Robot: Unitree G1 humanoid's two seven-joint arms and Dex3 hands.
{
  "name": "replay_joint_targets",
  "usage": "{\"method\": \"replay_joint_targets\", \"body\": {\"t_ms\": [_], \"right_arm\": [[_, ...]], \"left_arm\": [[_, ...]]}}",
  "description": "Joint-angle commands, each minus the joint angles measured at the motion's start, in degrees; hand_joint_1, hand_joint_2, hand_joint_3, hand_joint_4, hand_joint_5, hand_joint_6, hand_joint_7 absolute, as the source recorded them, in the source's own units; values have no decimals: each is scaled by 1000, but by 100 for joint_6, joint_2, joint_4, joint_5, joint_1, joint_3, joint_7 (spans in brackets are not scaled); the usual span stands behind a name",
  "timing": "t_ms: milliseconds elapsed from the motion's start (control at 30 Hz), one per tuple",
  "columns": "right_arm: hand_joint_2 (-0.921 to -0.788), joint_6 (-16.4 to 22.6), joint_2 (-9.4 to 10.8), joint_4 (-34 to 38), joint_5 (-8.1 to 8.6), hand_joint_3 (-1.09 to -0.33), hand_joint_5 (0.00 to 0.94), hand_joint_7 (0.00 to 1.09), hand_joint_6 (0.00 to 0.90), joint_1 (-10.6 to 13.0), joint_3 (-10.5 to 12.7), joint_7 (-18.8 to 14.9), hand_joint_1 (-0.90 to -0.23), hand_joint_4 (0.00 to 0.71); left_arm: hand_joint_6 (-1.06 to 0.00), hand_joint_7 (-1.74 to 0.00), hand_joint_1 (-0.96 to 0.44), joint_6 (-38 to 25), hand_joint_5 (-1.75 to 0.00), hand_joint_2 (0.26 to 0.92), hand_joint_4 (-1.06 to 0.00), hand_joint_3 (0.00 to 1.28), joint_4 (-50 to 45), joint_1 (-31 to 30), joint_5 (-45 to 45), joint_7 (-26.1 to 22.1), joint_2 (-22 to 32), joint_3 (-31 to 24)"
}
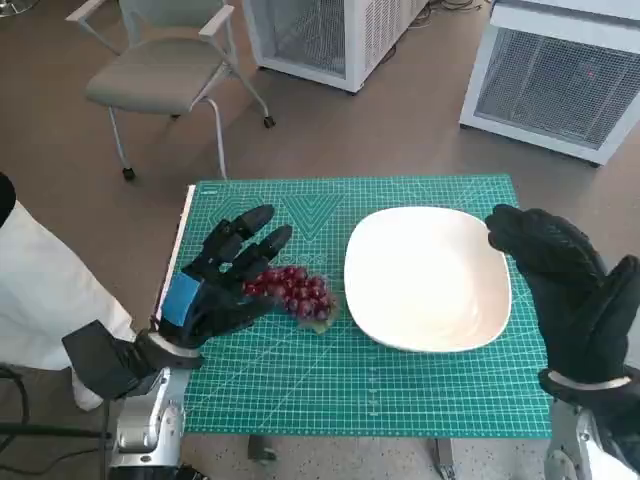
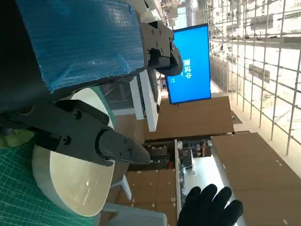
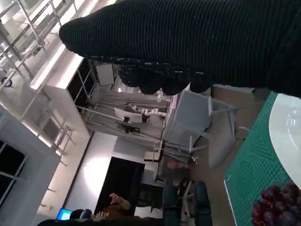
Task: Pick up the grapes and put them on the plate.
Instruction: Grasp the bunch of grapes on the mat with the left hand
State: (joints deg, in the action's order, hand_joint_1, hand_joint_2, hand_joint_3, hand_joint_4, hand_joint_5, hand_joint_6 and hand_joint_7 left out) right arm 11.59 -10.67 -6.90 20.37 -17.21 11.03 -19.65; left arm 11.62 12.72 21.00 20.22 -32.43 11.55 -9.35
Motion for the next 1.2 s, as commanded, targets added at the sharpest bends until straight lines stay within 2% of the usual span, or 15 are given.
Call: {"method": "replay_joint_targets", "body": {"t_ms": [33,1000,1200], "right_arm": [[-921,-47,-8,68,20,-562,528,904,194,19,-12,-3,-496,429],[-921,-68,-25,6,37,-563,533,910,190,70,-3,-14,-499,425],[-921,-74,-24,-5,30,-564,534,911,189,85,-5,-8,-499,424]], "left_arm": [[-209,-422,-248,-5,-6,921,-376,13,-39,-28,-43,12,76,12],[-226,-412,-260,-73,-4,920,-373,12,-145,-107,2,21,70,14],[-225,-406,-268,161,-1,919,-366,8,-192,-134,-397,185,163,92]]}}
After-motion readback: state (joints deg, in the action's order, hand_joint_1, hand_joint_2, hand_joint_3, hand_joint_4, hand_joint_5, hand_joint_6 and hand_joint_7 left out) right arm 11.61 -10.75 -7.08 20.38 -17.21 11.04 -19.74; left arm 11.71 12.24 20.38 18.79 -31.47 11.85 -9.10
